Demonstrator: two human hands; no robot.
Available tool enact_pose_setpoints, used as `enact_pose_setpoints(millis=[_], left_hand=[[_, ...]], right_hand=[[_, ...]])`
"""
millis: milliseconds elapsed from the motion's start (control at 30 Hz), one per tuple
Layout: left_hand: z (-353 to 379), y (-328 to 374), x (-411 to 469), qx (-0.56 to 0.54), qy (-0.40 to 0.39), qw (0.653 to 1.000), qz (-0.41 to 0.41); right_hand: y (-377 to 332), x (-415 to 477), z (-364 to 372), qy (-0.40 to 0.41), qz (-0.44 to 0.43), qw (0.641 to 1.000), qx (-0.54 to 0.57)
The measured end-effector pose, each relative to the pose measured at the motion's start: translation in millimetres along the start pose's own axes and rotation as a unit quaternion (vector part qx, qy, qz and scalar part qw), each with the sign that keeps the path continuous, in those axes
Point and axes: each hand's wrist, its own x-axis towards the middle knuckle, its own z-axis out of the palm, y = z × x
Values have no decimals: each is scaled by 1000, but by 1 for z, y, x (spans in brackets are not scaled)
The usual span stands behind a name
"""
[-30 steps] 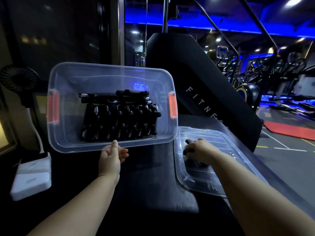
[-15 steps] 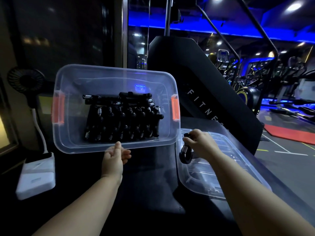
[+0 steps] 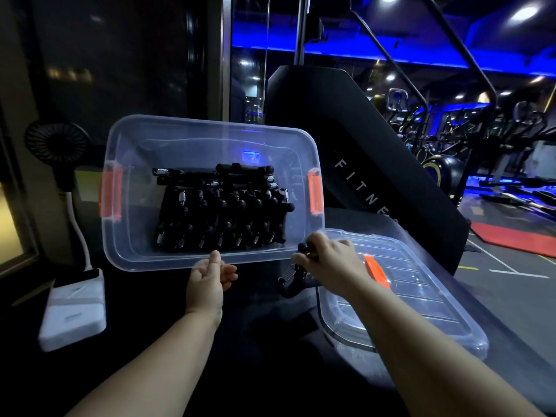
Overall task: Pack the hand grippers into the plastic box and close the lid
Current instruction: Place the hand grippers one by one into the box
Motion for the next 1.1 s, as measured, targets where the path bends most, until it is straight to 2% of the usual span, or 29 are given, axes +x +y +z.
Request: enact_pose_setpoints(millis=[233, 367, 500, 667, 900, 1100], left_hand=[[0, 2, -2, -15, 0, 1000, -14], [-1, 3, -1, -23, 5, 1000, -12], [-2, 5, -2, -38, 18, 999, -9], [-5, 7, 0, -69, 31, 997, -5], [-8, 13, -5, -113, 40, 993, 7], [-12, 15, -4, -139, 24, 990, -23]], right_hand=[[-22, -2, 18, 24, -123, 991, -52], [-26, 3, 15, -14, -149, 985, -88], [-28, 11, 7, -103, -175, 970, -135], [-32, 18, 1, -175, -166, 956, -165], [-39, 26, -11, -220, -112, 966, -78], [-56, 46, -26, -149, -125, 981, -5]])
